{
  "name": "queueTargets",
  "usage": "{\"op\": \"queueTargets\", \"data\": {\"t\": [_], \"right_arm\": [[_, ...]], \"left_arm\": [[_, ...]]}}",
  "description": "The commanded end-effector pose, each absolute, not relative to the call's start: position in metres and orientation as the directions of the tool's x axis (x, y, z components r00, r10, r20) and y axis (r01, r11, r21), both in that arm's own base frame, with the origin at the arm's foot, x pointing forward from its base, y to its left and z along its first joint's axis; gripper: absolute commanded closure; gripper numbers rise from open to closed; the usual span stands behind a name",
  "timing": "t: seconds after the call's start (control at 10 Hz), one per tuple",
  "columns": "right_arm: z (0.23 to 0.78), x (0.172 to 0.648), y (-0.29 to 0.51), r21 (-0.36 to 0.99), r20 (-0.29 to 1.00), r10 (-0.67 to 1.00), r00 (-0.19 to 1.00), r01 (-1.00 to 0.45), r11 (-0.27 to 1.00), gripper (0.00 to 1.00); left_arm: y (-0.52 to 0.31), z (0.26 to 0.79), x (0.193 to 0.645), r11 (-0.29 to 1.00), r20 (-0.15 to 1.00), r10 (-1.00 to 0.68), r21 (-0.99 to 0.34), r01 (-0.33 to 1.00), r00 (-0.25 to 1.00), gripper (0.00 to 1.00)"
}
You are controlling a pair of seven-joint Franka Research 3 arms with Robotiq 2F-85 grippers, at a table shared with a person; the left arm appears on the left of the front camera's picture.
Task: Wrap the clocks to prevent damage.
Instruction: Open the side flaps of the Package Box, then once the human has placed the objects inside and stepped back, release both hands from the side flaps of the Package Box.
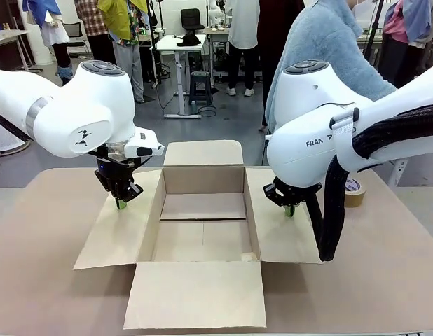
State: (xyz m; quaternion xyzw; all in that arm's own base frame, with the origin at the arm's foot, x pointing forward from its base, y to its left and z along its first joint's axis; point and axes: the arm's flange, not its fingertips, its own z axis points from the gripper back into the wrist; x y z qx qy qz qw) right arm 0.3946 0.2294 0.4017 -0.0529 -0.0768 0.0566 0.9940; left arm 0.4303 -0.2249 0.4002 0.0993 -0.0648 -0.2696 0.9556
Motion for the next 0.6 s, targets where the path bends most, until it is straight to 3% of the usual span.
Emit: {"op": "queueTargets", "data": {"t": [0.0,0.5], "right_arm": [[0.3988,0.3929,0.2298,-0.116,0.143,0.118,0.983,-0.102,0.988,0.99],[0.3988,0.3929,0.2298,-0.116,0.143,0.118,0.983,-0.102,0.988,0.99]], "left_arm": [[-0.2245,0.4001,0.4297,0.834,0.066,-0.529,0.228,0.503,0.846,1.00],[-0.2245,0.4001,0.4297,0.834,0.066,-0.529,0.228,0.503,0.846,1.00]]}}
